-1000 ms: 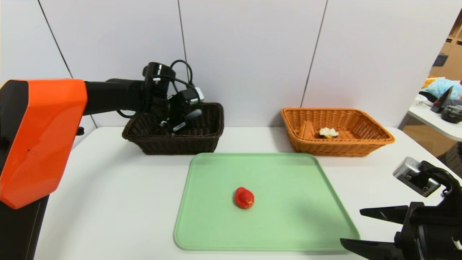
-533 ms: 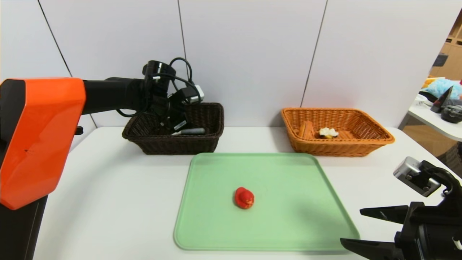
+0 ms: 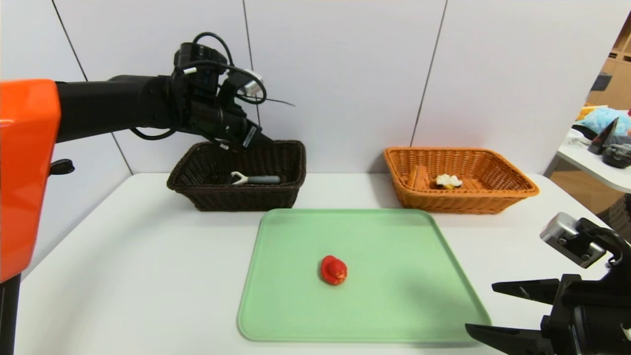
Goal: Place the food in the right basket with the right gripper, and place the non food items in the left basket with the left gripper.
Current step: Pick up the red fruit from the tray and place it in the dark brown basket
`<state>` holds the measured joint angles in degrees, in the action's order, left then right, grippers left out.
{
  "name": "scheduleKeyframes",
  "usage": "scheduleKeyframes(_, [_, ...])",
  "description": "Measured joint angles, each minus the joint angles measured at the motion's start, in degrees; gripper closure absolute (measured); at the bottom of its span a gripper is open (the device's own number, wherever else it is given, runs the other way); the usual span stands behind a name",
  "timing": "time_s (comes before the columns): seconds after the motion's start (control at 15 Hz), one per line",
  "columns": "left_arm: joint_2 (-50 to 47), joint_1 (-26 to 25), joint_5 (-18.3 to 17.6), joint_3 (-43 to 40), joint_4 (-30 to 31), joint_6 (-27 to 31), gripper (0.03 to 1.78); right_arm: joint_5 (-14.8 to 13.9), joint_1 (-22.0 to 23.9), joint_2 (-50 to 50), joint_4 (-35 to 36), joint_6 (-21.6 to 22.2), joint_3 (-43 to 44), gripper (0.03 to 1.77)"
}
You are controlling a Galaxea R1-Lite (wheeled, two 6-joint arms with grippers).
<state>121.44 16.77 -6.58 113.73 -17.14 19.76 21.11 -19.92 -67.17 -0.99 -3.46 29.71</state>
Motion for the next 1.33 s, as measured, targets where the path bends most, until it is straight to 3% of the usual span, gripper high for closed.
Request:
scheduleKeyframes(0.6, [-12.5,2.2,0.1,-3.8,-20.1,-34.4,0.18,0.0,0.0,2.6,-0.1,0.0,-0.4,0.10])
scheduleKeyframes(1.0, [-19.4,8.2,1.8,-19.6,-22.4,-45.9,0.14,0.1,-0.1,4.2,0.0,0.0,-0.9,0.10])
scheduleKeyframes(1.13, [-20.5,12.4,4.2,-22.5,-22.4,-50.0,0.14,0.0,-0.1,4.7,0.0,0.0,-1.1,0.10])
scheduleKeyframes(1.33, [-19.8,19.8,10.9,-25.0,-22.6,-54.8,0.13,0.0,-0.1,5.5,-0.1,0.1,-1.4,0.10])
